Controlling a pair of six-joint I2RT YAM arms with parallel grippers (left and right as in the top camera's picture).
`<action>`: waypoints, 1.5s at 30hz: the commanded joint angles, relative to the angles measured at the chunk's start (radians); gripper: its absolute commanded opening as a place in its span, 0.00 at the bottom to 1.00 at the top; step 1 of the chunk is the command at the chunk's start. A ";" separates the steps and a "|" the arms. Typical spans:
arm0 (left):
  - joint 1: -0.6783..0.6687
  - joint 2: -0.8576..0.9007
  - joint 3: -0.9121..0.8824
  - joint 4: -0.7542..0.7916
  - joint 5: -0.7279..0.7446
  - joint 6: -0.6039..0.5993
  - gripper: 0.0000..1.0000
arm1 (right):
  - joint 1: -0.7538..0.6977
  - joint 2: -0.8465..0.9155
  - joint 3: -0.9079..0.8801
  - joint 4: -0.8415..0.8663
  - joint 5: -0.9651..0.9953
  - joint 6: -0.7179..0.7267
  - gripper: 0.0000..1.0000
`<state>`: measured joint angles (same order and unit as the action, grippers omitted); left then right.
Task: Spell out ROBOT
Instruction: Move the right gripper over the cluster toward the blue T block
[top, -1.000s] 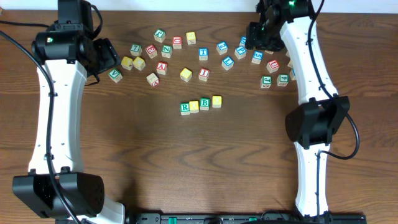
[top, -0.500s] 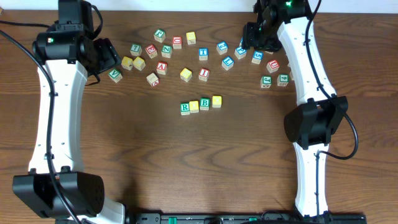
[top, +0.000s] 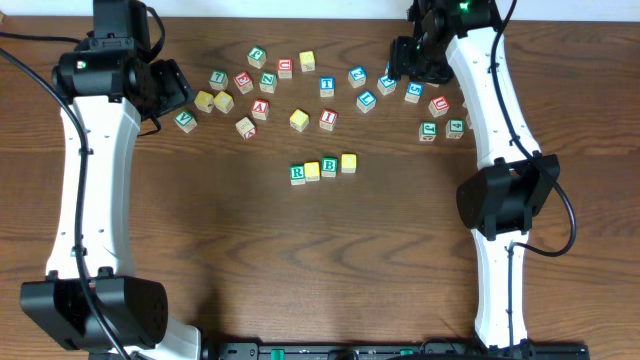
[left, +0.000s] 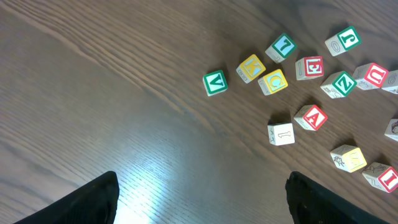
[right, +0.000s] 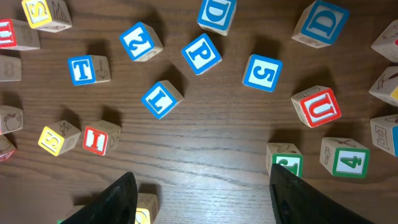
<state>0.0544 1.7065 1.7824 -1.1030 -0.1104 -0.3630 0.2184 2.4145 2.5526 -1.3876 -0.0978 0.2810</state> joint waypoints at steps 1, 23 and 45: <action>0.000 0.013 -0.011 -0.003 -0.002 -0.005 0.84 | 0.003 -0.030 0.016 -0.008 0.002 0.010 0.63; 0.000 0.013 -0.011 0.001 -0.002 -0.005 0.84 | -0.177 -0.030 0.016 -0.139 0.002 -0.027 0.66; 0.000 0.013 -0.011 0.032 -0.002 -0.005 0.85 | -0.126 -0.030 0.016 -0.074 -0.029 -0.023 0.69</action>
<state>0.0544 1.7065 1.7824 -1.0721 -0.1104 -0.3630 0.0860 2.4145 2.5526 -1.4677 -0.1188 0.2623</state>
